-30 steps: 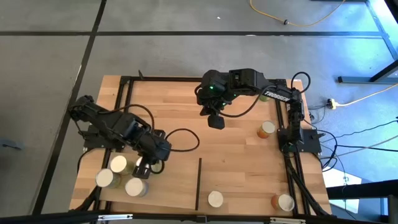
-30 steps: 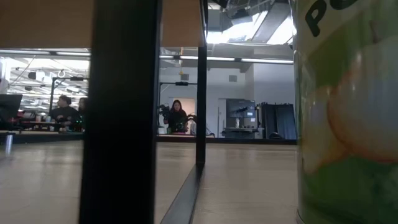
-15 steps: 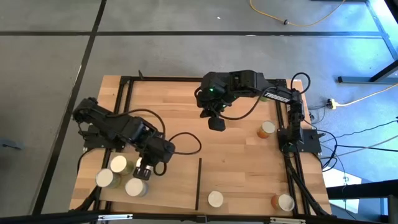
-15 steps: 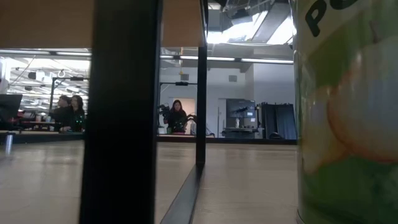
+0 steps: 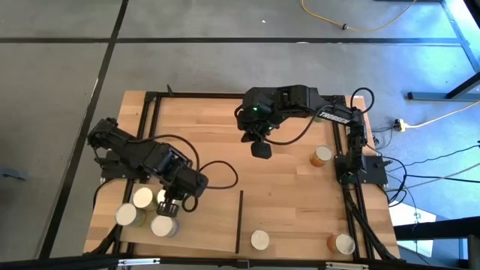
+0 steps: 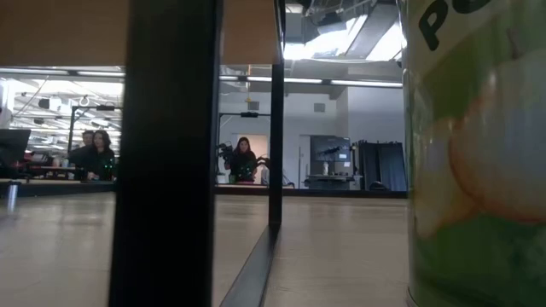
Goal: Pick and place cans onto a shelf
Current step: Adjust the canned goods on the shelf
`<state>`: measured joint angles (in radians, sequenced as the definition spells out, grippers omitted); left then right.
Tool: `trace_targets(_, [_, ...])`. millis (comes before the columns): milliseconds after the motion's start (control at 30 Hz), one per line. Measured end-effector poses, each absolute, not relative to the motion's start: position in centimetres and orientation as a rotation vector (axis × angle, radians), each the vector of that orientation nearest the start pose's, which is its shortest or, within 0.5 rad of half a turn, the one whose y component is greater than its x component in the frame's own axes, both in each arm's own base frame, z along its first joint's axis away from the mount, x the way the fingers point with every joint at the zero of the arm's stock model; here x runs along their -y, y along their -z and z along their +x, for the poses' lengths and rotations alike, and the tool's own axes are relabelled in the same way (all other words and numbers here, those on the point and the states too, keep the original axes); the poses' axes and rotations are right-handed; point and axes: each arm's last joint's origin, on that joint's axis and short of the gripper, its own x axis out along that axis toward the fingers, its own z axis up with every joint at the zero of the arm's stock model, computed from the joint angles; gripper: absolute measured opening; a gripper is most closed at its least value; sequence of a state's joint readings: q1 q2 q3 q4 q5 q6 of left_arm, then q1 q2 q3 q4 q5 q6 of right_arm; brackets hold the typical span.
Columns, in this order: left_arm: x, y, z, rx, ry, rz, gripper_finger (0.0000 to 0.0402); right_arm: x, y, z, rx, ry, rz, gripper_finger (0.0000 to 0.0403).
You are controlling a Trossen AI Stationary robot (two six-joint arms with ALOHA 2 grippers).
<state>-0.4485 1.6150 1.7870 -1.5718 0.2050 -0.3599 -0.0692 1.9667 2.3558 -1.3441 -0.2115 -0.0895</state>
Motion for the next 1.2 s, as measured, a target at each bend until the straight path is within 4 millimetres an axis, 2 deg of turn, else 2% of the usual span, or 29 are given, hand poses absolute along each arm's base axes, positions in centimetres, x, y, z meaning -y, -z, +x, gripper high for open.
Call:
trace_targets(200, [12.7,-37.7,24.5,-1.46,0.257,-0.092,0.0,2.0,-41.7,38.1,-0.937,-0.182,0.034,0.0])
trace_targets(267, [12.6,-38.6,24.3,-1.421,0.241,-0.108,0.0,2.0,-41.7,38.1,-0.937,-0.183,0.033,0.0])
trace_targets(433, [12.4,-42.4,22.6,-1.298,0.245,-0.225,0.0,2.0,-41.7,38.1,-0.937,-0.183,0.033,0.0])
trace_targets(567, [13.1,-43.2,21.0,-1.314,0.262,-0.329,0.0,2.0,-41.7,38.1,-0.935,-0.182,0.033,0.0])
trace_targets(733, [14.7,-42.6,19.4,-1.4,0.281,-0.39,0.0,2.0,-41.8,38.2,-0.923,-0.182,0.031,0.0])
trace_targets(933, [16.1,-40.5,17.6,-1.537,0.206,-0.434,0.0,2.0,-41.9,38.3,-0.911,-0.182,0.029,0.0])
trace_targets(1200, [16.6,-38.5,17.3,-1.584,0.141,-0.377,0.0,2.0,-41.9,38.3,-0.911,-0.184,0.028,0.0])
